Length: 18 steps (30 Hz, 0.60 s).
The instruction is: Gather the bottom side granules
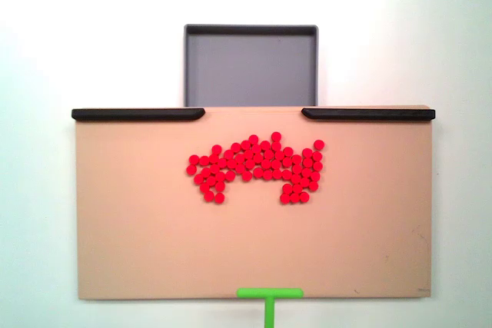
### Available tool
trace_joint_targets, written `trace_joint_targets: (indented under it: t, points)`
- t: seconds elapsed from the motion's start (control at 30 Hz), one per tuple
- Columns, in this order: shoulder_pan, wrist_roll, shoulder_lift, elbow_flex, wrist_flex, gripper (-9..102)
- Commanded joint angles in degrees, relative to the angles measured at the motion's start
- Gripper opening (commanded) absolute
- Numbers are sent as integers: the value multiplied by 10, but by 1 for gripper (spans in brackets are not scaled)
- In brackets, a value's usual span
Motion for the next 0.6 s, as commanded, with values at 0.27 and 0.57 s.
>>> trace_joint_targets:
  t: [0.27,0.57]
  points:
    - [-15,43,-12,-33,-11,0]
    - [-43,77,-11,-34,-11,0]
